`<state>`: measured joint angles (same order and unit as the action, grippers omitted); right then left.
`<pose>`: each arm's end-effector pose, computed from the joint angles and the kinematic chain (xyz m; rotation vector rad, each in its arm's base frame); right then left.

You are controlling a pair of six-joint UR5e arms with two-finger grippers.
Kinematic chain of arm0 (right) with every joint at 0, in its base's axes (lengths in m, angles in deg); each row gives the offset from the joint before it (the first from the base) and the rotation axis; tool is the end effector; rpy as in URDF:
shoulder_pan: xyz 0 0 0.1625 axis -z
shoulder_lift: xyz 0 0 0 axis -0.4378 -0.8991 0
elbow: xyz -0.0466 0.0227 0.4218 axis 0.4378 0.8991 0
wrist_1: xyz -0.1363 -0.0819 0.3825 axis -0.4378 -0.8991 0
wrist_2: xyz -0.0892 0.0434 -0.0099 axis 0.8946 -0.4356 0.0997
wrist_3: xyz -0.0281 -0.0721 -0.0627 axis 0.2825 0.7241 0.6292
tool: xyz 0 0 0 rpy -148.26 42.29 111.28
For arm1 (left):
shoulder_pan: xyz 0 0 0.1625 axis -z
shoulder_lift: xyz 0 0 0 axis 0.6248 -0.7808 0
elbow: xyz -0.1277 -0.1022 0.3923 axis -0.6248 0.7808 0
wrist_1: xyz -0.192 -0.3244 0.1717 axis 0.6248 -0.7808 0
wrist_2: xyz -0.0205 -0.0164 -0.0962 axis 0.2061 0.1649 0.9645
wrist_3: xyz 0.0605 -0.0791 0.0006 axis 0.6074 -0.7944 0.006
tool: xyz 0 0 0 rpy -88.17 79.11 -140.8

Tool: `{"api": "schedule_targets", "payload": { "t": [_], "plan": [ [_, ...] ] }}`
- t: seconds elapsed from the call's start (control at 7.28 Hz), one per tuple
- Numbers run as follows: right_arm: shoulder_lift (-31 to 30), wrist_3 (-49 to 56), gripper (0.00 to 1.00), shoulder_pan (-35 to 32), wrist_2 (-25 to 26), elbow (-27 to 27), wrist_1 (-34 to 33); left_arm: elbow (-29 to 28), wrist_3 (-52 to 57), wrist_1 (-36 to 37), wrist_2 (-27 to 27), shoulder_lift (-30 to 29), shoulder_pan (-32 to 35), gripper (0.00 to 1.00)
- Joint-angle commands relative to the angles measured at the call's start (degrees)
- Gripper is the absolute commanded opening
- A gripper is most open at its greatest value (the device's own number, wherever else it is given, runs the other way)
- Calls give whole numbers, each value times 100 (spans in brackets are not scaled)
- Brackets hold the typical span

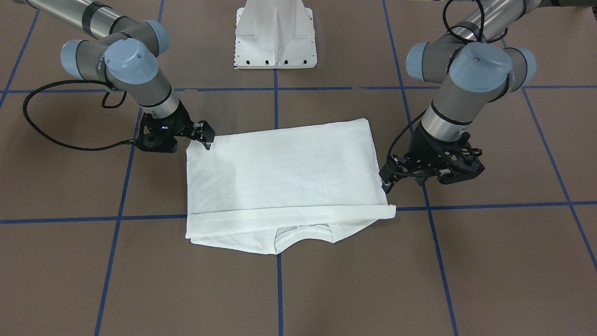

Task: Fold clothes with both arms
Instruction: 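Lower the right gripper and grasp the folded shirt corner nearest it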

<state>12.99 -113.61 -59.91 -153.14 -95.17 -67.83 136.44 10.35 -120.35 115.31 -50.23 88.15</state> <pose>-0.4595 -0.4214 0.3517 -0.0403 -0.8838 0.1607 0.3583 -0.5622 0.3044 0.1494 0.9730 -0.3654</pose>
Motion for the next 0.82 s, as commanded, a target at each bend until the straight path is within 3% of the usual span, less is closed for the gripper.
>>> {"api": "schedule_targets", "payload": {
  "t": [0.0, 0.27, 0.41, 0.55, 0.69],
  "plan": [
    [-4, 0, 100, 160, 45, 22, 0, 14, 9, 0, -9, 0, -9, 99],
    [-12, 0, 99, 213, 63, 40, 0, 23, 9, -9, -9, 0, 0, 99],
    [-21, 0, 90, 213, 63, 49, 0, 32, 9, 0, -18, 0, 0, 99],
    [-21, 0, 75, 196, 71, 49, 9, 32, 9, 0, -44, 0, 0, 99],
    [-21, 0, 41, 196, 71, 49, 9, 32, 9, 0, -44, 0, 0, 99]
  ]
}}
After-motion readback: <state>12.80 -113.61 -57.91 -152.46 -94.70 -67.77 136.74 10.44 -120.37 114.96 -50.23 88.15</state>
